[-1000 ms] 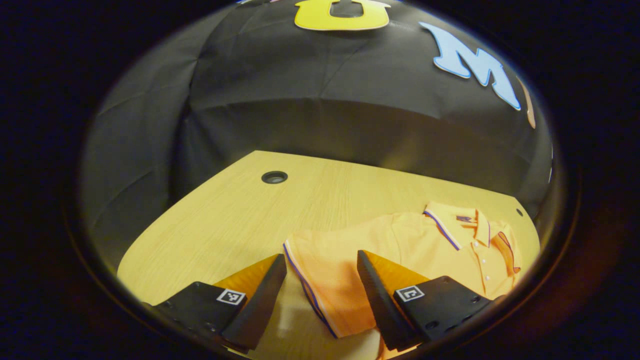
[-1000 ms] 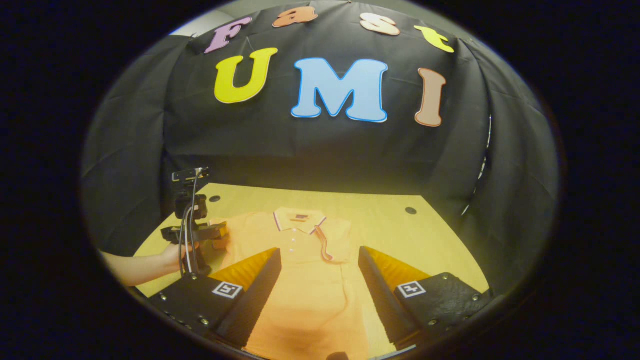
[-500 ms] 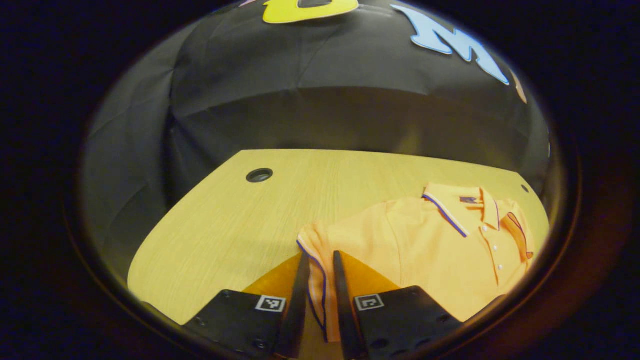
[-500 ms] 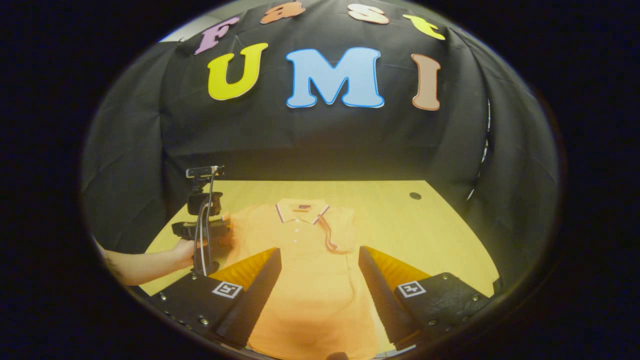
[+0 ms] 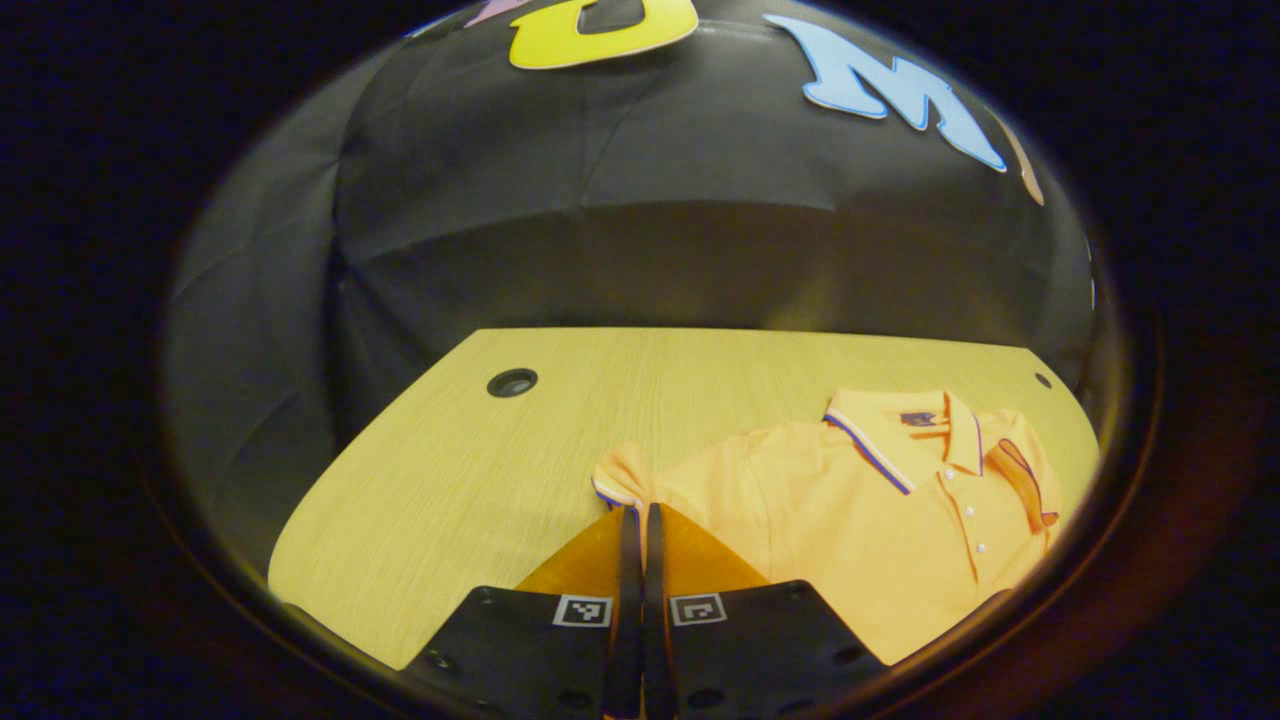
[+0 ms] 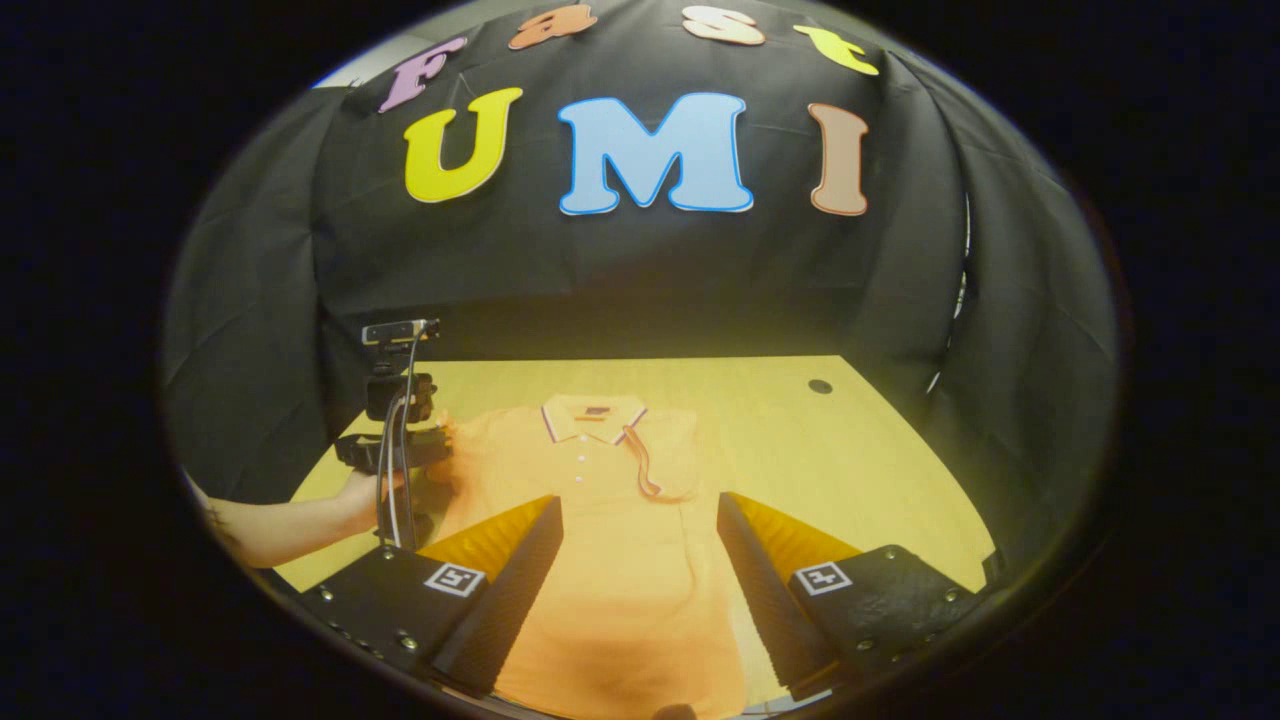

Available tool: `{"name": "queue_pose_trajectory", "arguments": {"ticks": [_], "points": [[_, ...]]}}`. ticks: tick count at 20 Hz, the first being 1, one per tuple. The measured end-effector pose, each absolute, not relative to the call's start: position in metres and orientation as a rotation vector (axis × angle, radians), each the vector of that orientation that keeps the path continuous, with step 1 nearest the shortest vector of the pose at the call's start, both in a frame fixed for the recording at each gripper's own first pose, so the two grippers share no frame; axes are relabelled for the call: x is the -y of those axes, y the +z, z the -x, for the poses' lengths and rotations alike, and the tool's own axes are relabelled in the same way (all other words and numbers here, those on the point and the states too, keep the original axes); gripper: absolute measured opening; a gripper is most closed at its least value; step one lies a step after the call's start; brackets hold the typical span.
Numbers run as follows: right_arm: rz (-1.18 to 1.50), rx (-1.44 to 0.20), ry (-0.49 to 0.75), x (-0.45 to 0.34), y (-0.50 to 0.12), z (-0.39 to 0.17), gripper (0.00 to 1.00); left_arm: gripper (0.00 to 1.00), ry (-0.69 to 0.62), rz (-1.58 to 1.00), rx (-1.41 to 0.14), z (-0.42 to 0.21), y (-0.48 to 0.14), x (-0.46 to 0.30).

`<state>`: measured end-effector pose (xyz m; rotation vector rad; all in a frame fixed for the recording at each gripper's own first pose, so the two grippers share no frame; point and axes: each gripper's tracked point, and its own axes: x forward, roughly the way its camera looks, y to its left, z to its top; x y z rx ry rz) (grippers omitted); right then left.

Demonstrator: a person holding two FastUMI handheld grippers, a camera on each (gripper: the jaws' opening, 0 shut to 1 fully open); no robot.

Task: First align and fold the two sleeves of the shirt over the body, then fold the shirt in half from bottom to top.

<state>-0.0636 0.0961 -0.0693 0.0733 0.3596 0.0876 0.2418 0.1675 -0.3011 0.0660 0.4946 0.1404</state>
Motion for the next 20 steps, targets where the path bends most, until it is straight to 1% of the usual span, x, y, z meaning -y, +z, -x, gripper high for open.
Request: {"name": "queue_pose_trajectory", "arguments": {"ticks": [3, 7, 14, 18, 20], "points": [[-0.073, -0.363, 0.094, -0.096, -0.071, 0.065, 0.97, 0.07, 0.093, -0.069, -0.460, -0.243, -0.279, -0.141], [-0.084, -0.375, 0.103, -0.102, -0.074, 0.067, 0.98, 0.07, 0.013, -0.073, -0.449, -0.245, -0.270, -0.097], [-0.101, -0.390, 0.037, -0.102, -0.083, 0.078, 0.97, 0.07, -0.092, -0.089, -0.500, -0.252, -0.292, -0.045], [-0.117, -0.400, 0.010, -0.106, -0.091, 0.082, 0.97, 0.11, -0.136, -0.102, -0.545, -0.250, -0.305, -0.033], [-0.116, -0.400, 0.010, -0.105, -0.092, 0.084, 0.98, 0.19, -0.149, -0.091, -0.559, -0.246, -0.307, -0.029]]}}
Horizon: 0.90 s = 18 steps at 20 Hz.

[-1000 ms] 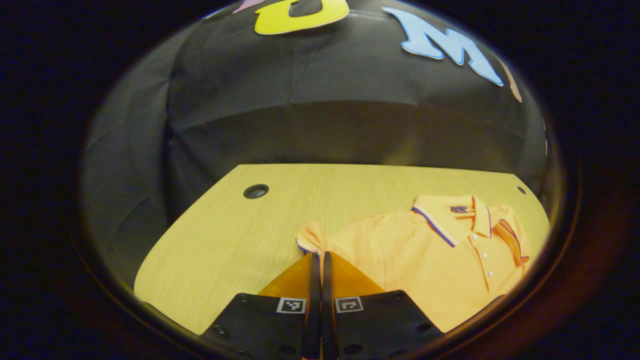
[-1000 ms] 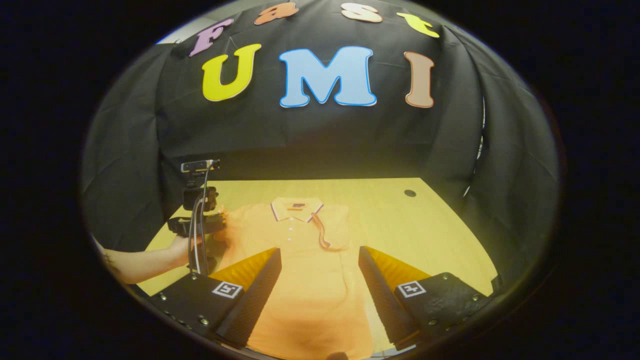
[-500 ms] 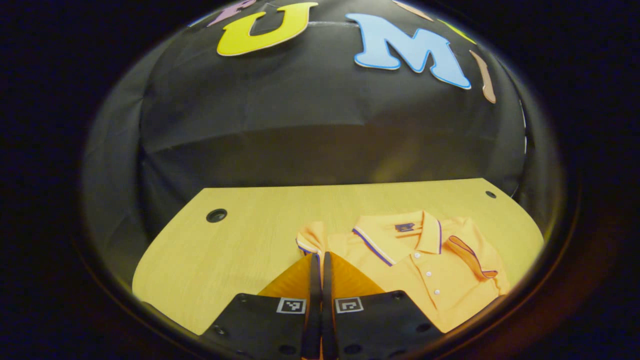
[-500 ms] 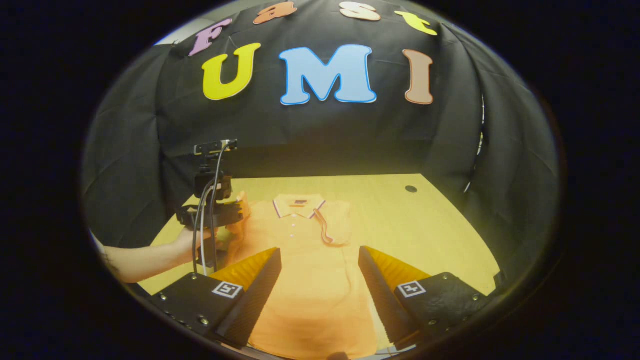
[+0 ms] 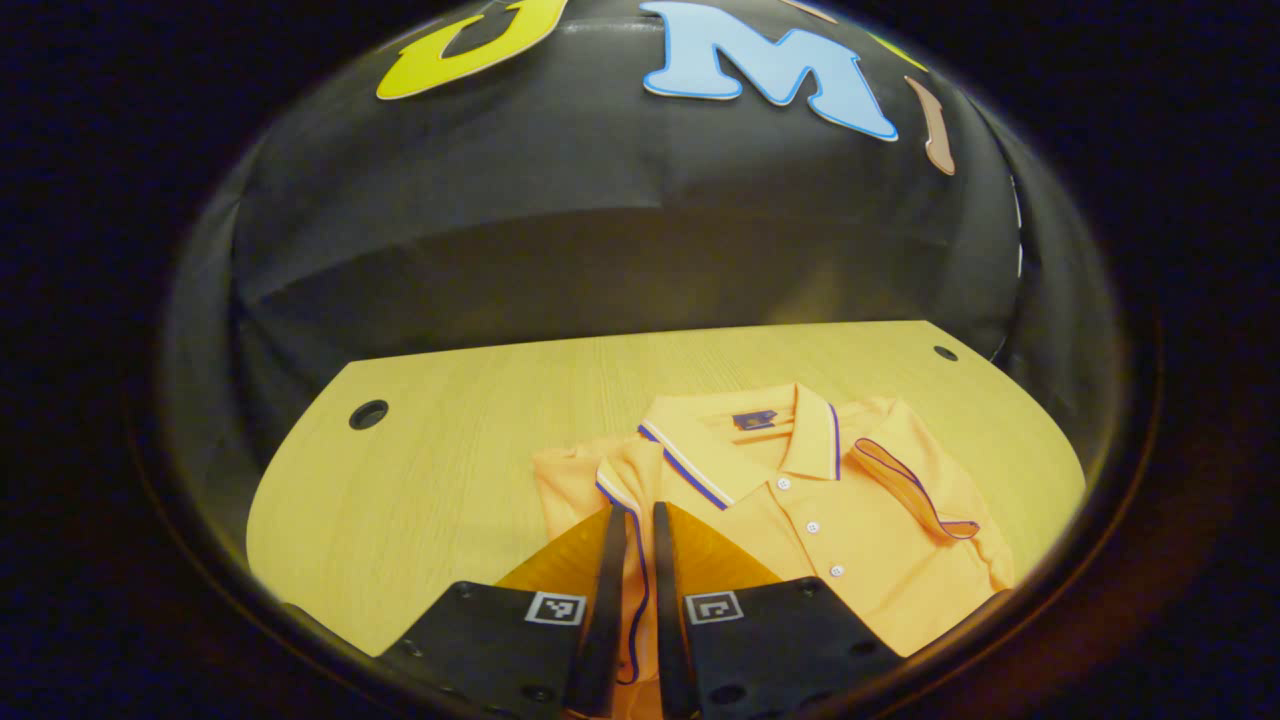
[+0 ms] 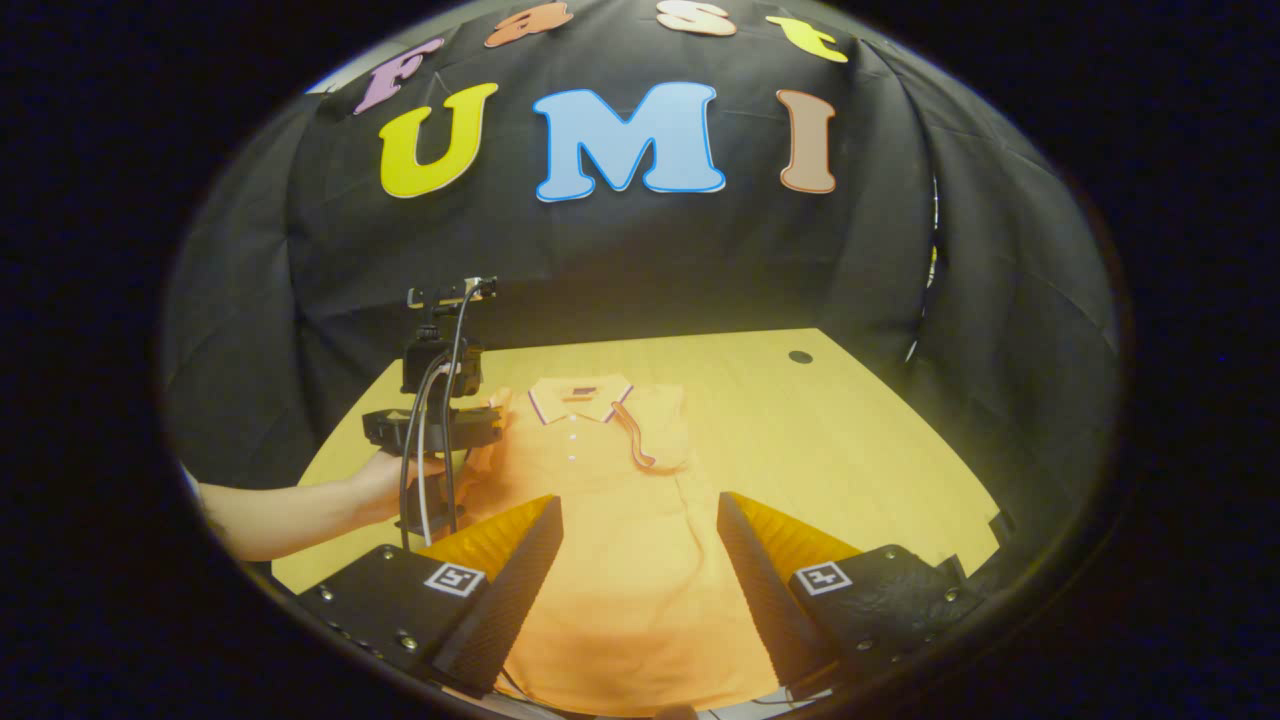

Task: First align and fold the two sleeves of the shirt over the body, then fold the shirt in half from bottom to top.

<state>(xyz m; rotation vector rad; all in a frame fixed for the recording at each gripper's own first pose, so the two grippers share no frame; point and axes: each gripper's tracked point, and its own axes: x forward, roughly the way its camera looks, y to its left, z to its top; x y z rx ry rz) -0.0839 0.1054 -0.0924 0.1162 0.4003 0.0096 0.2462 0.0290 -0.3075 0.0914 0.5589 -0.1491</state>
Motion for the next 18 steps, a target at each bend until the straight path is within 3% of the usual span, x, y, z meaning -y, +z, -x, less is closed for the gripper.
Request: {"name": "queue_pose_trajectory", "arguments": {"ticks": [1, 2, 4, 7, 18], "points": [[-0.110, -0.399, 0.006, -0.103, -0.093, 0.085, 0.97, 0.24, -0.161, -0.077, -0.561, -0.242, -0.305, -0.025], [-0.106, -0.397, 0.006, -0.101, -0.094, 0.086, 0.98, 0.41, -0.164, -0.070, -0.561, -0.239, -0.304, -0.024], [-0.100, -0.398, 0.012, -0.097, -0.099, 0.089, 0.97, 0.64, -0.172, -0.064, -0.559, -0.227, -0.297, -0.023], [-0.078, -0.409, 0.031, -0.089, -0.110, 0.095, 0.97, 0.87, -0.177, -0.068, -0.557, -0.201, -0.290, -0.023], [-0.013, -0.517, 0.135, -0.069, -0.190, 0.149, 0.97, 0.96, -0.125, -0.098, -0.578, -0.048, -0.287, -0.035]]}}
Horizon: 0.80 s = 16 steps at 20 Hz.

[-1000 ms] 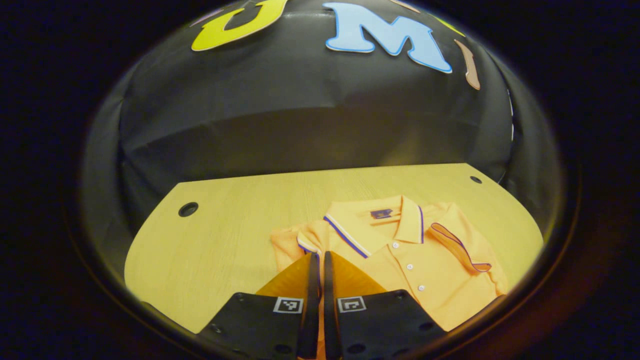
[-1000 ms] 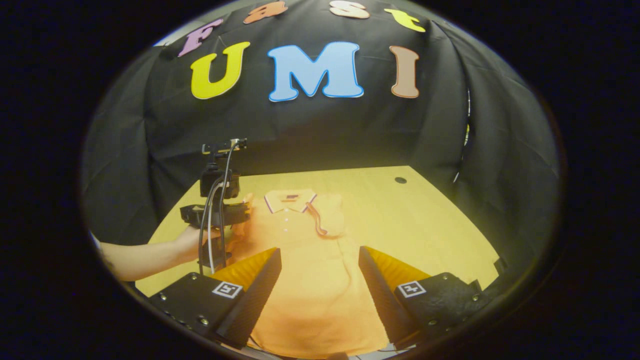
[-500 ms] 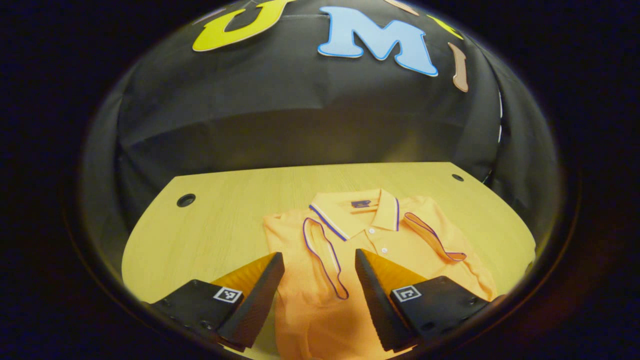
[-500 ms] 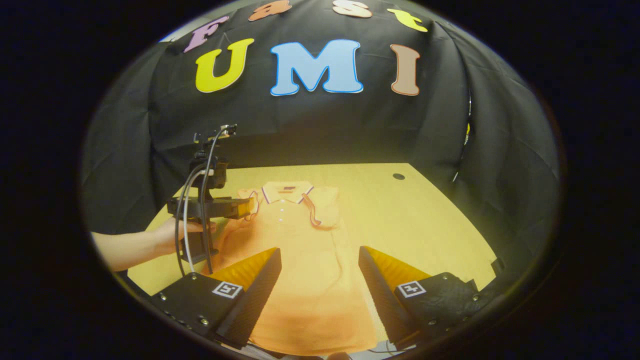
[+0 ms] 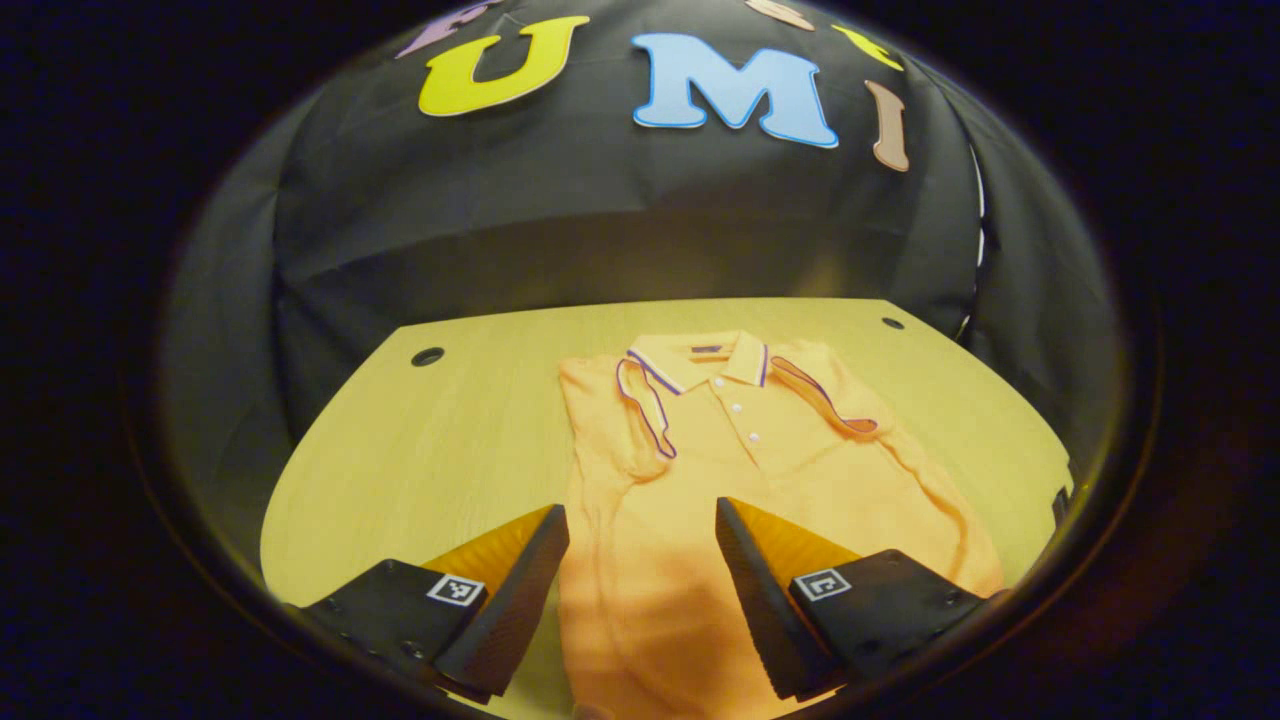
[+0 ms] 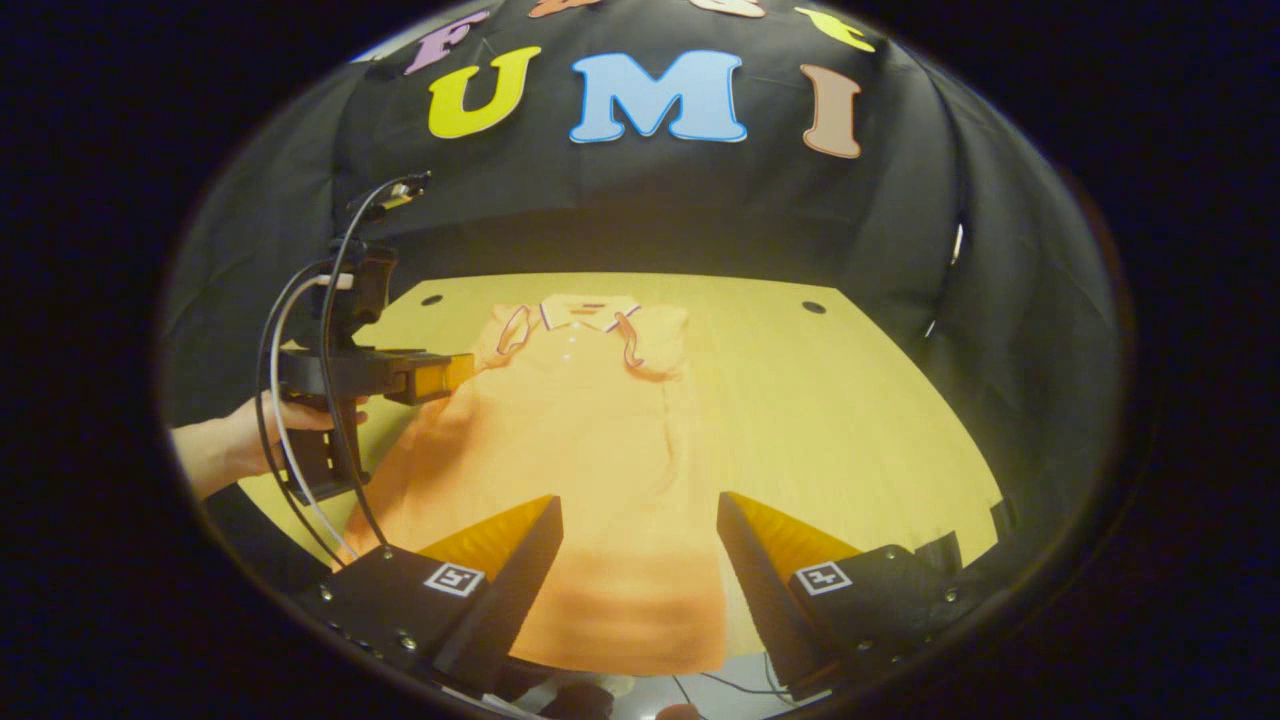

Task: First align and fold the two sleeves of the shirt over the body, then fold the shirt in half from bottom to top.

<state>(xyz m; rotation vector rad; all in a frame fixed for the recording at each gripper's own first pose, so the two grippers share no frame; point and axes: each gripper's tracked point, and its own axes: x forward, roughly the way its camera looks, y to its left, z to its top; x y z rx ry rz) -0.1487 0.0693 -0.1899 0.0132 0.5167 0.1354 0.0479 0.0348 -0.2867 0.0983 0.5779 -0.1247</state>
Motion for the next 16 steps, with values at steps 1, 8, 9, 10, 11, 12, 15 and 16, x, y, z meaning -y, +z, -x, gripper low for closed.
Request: {"name": "queue_pose_trajectory", "arguments": {"ticks": [1, 8, 9, 10, 11, 12, 15, 16], "points": [[-0.006, -0.527, 0.142, -0.066, -0.196, 0.154, 0.97, 0.96, -0.121, -0.097, -0.583, -0.033, -0.288, -0.035], [0.026, -0.596, 0.174, -0.051, -0.242, 0.186, 0.99, 0.96, -0.111, -0.091, -0.625, 0.079, -0.298, -0.041], [0.025, -0.606, 0.177, -0.050, -0.247, 0.190, 0.99, 0.96, -0.111, -0.091, -0.630, 0.094, -0.300, -0.042], [0.024, -0.616, 0.181, -0.049, -0.253, 0.192, 0.97, 0.96, -0.115, -0.090, -0.632, 0.107, -0.302, -0.042], [0.023, -0.628, 0.182, -0.048, -0.259, 0.195, 0.97, 0.96, -0.119, -0.092, -0.636, 0.119, -0.304, -0.042], [0.021, -0.636, 0.183, -0.047, -0.264, 0.199, 0.97, 0.97, -0.123, -0.098, -0.640, 0.130, -0.307, -0.042], [0.016, -0.666, 0.182, -0.041, -0.278, 0.205, 0.97, 0.98, -0.135, -0.115, -0.639, 0.158, -0.310, -0.044], [0.010, -0.676, 0.177, -0.046, -0.279, 0.206, 0.97, 0.96, -0.139, -0.115, -0.644, 0.170, -0.312, -0.045]]}}
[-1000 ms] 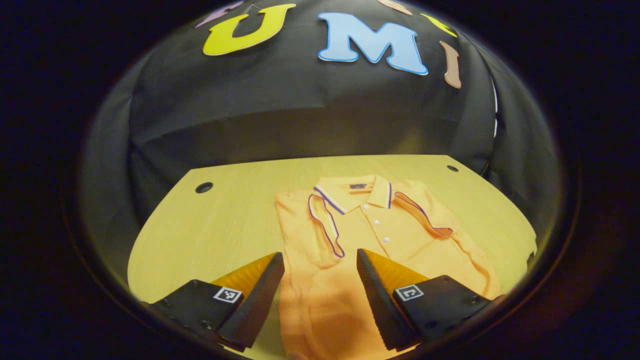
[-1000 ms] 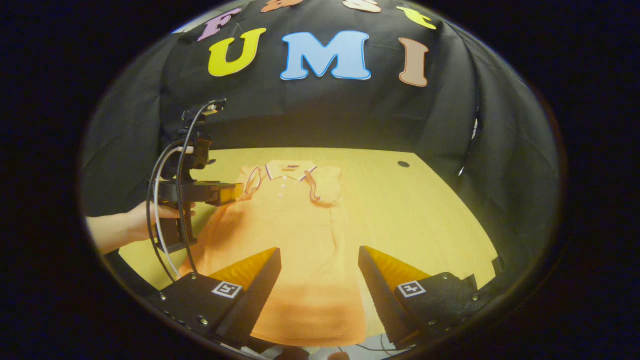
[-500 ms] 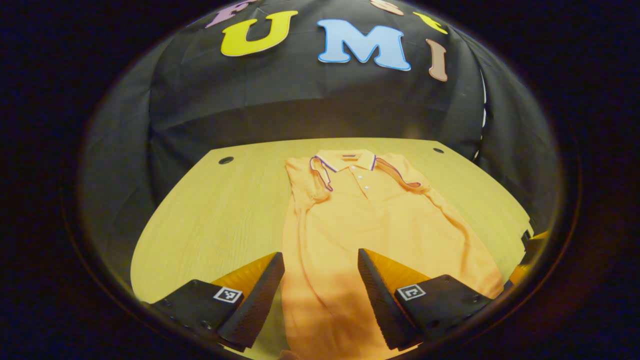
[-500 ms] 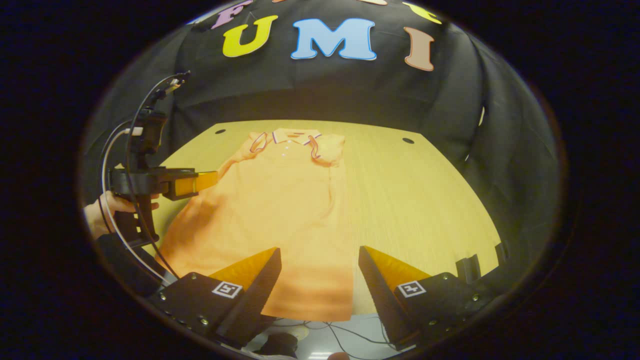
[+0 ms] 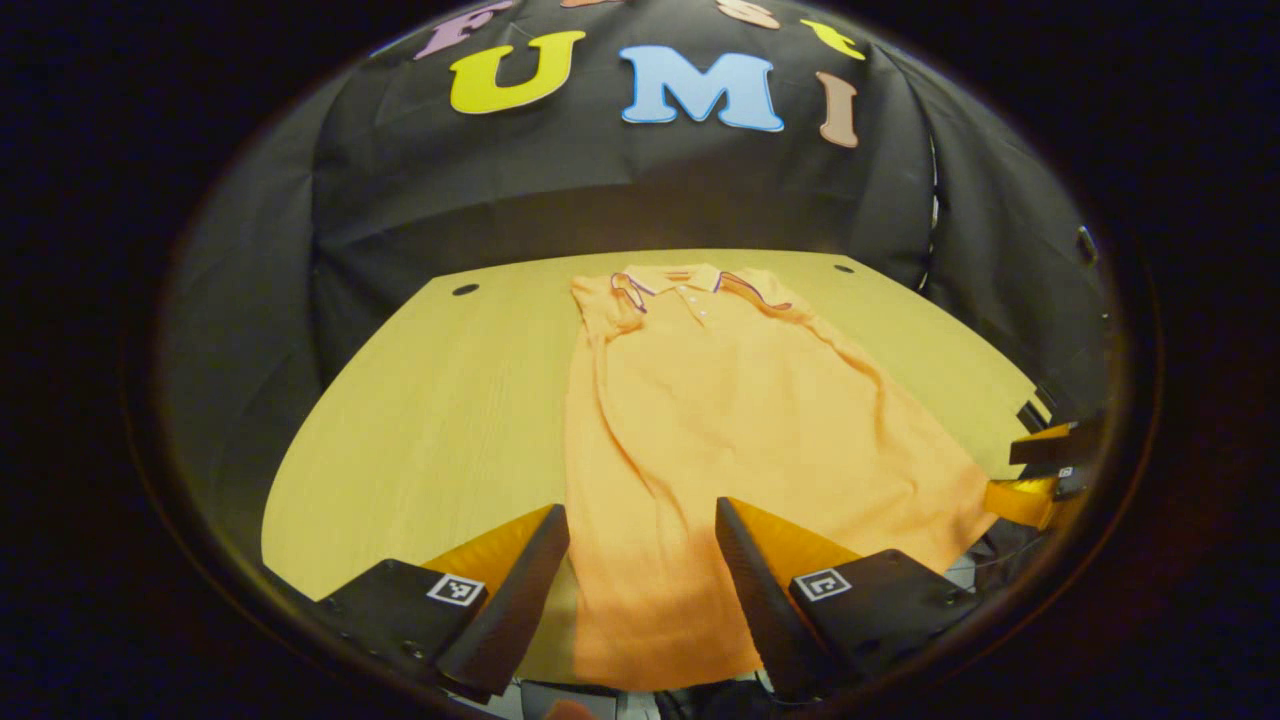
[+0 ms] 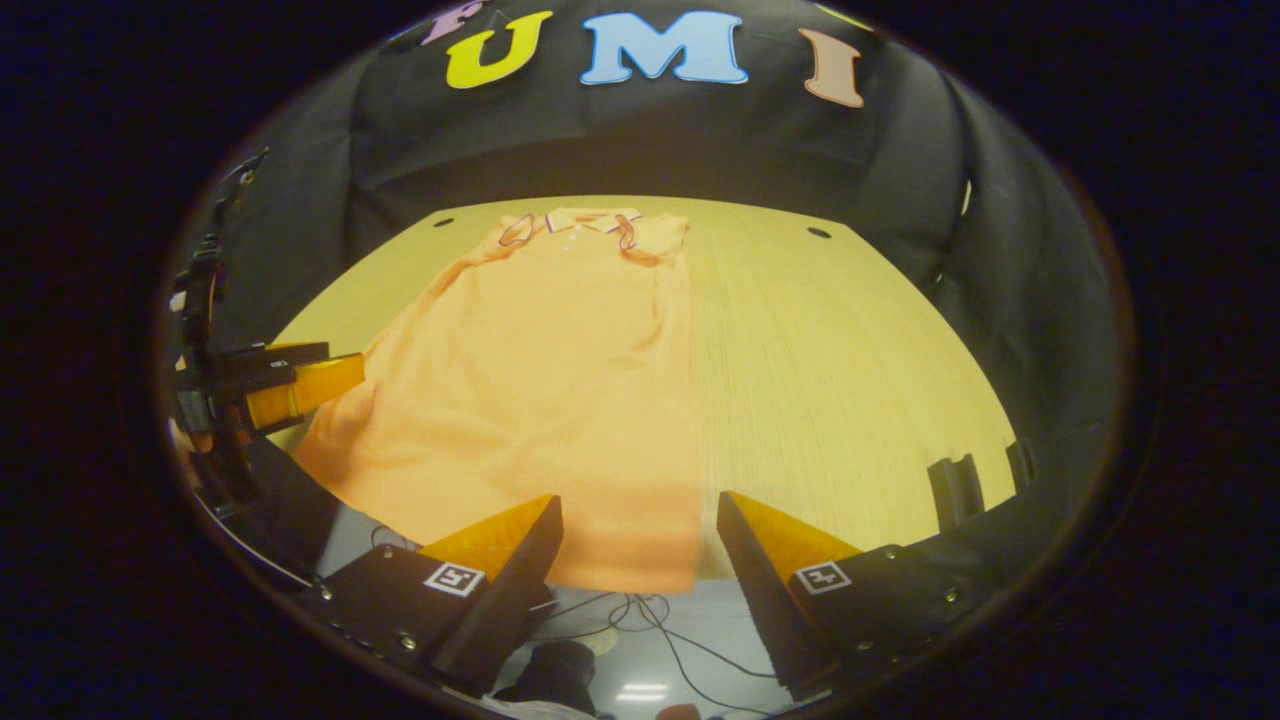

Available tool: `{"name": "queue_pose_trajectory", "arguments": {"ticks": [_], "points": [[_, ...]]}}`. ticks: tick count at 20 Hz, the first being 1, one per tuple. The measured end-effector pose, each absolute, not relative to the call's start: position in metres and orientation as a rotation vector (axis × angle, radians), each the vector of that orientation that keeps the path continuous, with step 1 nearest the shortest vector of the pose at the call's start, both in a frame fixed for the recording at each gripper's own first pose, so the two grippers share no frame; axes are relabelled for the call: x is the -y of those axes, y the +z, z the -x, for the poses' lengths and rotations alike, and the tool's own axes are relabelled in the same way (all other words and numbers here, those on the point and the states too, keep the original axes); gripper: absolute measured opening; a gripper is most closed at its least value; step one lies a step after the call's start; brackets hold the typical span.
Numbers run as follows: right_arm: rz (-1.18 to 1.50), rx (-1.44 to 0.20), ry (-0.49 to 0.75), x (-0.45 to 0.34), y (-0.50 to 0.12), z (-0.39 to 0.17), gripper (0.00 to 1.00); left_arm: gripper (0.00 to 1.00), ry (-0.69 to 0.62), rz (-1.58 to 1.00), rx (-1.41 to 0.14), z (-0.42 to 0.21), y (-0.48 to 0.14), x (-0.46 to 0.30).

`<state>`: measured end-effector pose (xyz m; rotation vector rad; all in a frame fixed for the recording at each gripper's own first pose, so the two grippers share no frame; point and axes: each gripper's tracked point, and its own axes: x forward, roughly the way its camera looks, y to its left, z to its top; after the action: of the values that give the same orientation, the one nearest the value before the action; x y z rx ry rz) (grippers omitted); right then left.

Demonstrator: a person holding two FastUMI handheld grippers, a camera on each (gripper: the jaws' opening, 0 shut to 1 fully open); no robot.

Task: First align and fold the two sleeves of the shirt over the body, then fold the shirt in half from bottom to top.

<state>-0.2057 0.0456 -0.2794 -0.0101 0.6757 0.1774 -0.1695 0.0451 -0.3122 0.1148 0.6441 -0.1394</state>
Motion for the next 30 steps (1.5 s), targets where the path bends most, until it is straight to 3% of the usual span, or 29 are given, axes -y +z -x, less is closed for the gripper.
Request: {"name": "queue_pose_trajectory", "arguments": {"ticks": [7, 19, 21, 22, 23, 24, 25, 26, 28, 29, 30], "points": [[-0.011, -0.715, 0.155, -0.041, -0.301, 0.211, 0.97, 0.96, -0.127, -0.082, -0.710, 0.223, -0.331, -0.059], [-0.015, -0.706, 0.180, -0.054, -0.314, 0.208, 0.96, 0.98, -0.087, -0.098, -0.730, 0.226, -0.353, -0.058], [-0.019, -0.705, 0.186, -0.053, -0.315, 0.208, 0.87, 0.82, -0.084, -0.093, -0.713, 0.224, -0.353, -0.052], [-0.021, -0.707, 0.183, -0.053, -0.312, 0.209, 0.69, 0.72, -0.082, -0.089, -0.705, 0.223, -0.353, -0.051], [-0.034, -0.705, 0.178, -0.052, -0.313, 0.209, 0.63, 0.62, -0.078, -0.084, -0.704, 0.223, -0.353, -0.050], [-0.045, -0.709, 0.174, -0.052, -0.314, 0.208, 0.48, 0.45, -0.058, -0.082, -0.699, 0.222, -0.352, -0.052], [-0.064, -0.712, 0.171, -0.051, -0.314, 0.208, 0.42, 0.34, -0.041, -0.072, -0.692, 0.220, -0.352, -0.055], [-0.097, -0.719, 0.170, -0.052, -0.314, 0.208, 0.23, 0.14, -0.034, -0.063, -0.693, 0.221, -0.351, -0.054], [-0.126, -0.729, 0.171, -0.050, -0.313, 0.206, 0.18, 0.13, -0.020, -0.059, -0.709, 0.219, -0.352, -0.056], [-0.164, -0.728, 0.169, -0.048, -0.317, 0.210, 0.10, 0.06, -0.015, -0.056, -0.716, 0.219, -0.350, -0.057], [-0.185, -0.741, 0.173, -0.051, -0.314, 0.205, 0.02, 0.06, -0.011, -0.056, -0.727, 0.218, -0.351, -0.057]]}}
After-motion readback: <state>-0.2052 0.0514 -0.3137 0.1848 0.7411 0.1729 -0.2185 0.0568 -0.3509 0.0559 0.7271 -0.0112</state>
